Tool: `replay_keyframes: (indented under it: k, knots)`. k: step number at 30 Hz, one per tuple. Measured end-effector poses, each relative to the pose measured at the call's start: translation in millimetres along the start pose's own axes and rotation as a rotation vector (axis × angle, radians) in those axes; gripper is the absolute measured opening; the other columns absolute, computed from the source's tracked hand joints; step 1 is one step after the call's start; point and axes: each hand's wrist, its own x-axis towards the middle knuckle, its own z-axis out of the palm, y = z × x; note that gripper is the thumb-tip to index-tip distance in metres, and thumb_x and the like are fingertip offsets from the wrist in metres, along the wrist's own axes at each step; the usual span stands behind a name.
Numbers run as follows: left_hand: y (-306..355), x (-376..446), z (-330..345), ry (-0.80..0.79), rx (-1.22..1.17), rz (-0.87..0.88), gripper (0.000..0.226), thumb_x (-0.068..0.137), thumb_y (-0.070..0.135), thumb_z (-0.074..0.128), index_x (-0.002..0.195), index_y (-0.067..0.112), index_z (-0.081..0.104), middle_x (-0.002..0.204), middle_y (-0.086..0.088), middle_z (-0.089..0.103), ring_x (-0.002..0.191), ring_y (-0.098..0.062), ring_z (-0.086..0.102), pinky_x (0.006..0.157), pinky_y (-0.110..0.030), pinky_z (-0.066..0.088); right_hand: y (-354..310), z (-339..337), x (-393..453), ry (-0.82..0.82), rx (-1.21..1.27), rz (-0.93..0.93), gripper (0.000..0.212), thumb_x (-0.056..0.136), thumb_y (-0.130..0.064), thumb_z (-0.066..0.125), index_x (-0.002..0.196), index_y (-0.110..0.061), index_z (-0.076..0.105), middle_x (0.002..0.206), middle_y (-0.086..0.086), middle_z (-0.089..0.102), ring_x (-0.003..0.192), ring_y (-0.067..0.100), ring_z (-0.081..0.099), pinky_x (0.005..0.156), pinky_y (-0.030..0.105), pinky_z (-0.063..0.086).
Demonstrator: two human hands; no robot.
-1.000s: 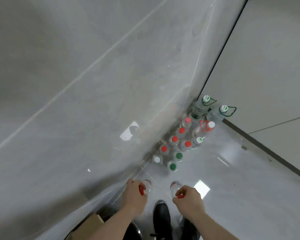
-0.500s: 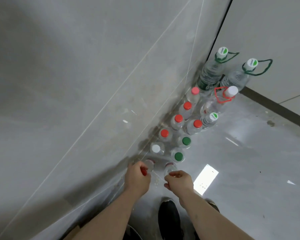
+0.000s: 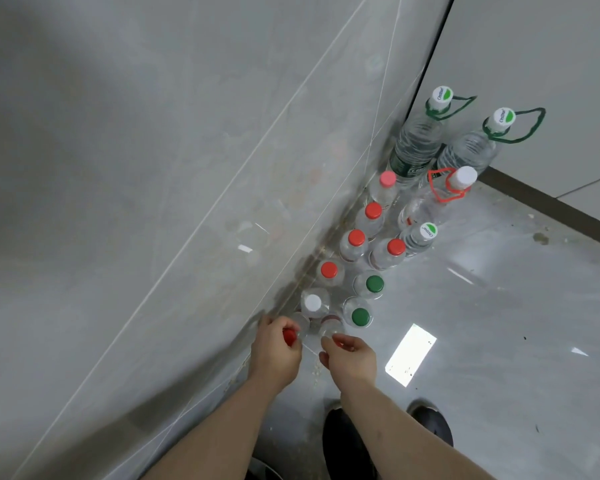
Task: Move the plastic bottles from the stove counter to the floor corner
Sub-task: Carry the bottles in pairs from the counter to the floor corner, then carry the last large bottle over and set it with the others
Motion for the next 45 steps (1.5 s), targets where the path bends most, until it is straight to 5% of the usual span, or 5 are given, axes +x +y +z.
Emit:
replay_keyframes:
  k: [8, 15, 26, 34, 45]
  knots:
    - [6.0, -6.7, -4.9, -0.137, 0.103, 0.093, 0.030, 0.091, 0.008, 0.060, 0.116, 0.023, 0.055, 0.121, 0.005, 0.044, 0.093, -0.009, 0.058, 0.087, -0.027, 0.053, -9.2, -8.2, -2.5, 0.014, 0.118, 0.020, 0.027, 0.087, -0.015, 0.076, 0.112, -0.010, 0.068, 0.089, 0.006, 0.072, 0.059, 0.017, 0.073, 0.061, 0.023, 0.054]
    - [26.6, -47.3, -49.6, -0.169, 0.163, 0.046, 0.050, 0.092, 0.007, 0.058, 0.135, 0.027, 0.045, 0.145, 0.008, 0.037, 0.115, -0.016, 0.058, 0.097, -0.025, 0.049, -14.5, -46.1, -64.9, -0.060, -0.245, -0.036, 0.053, 0.089, -0.003, 0.070, 0.138, -0.019, 0.056, 0.126, 0.005, 0.059, 0.087, 0.020, 0.070, 0.070, 0.029, 0.062]
    - [198.3, -247.5, -195.8, -0.244, 0.173, 0.113, 0.047, 0.088, 0.017, 0.057, 0.132, 0.026, 0.045, 0.145, 0.004, 0.035, 0.113, -0.024, 0.058, 0.095, -0.037, 0.049, -103.8, -208.7, -291.6, -0.087, -0.625, -0.339, 0.048, 0.088, -0.013, 0.066, 0.134, -0.024, 0.059, 0.130, 0.000, 0.061, 0.097, 0.021, 0.066, 0.079, 0.025, 0.047]
    - [318.2, -378.3, -289.9, -0.139, 0.102, 0.328, 0.043, 0.089, 0.019, 0.064, 0.129, 0.030, 0.053, 0.132, 0.013, 0.045, 0.122, -0.010, 0.050, 0.099, -0.019, 0.035, -171.2, -312.1, -471.4, -0.116, -0.598, -0.516, 0.050, 0.092, -0.020, 0.063, 0.140, -0.030, 0.054, 0.141, -0.005, 0.054, 0.101, 0.013, 0.065, 0.080, 0.025, 0.052]
    - [444.5, -423.8, -350.9, -0.293, 0.252, 0.766, 0.042, 0.083, 0.024, 0.070, 0.124, 0.026, 0.061, 0.132, 0.007, 0.051, 0.121, -0.014, 0.055, 0.108, -0.029, 0.040, -177.0, -421.5, -618.7, 0.173, -0.155, -0.641, 0.040, 0.093, -0.024, 0.067, 0.130, -0.037, 0.059, 0.129, -0.014, 0.058, 0.123, 0.010, 0.058, 0.090, 0.027, 0.055]
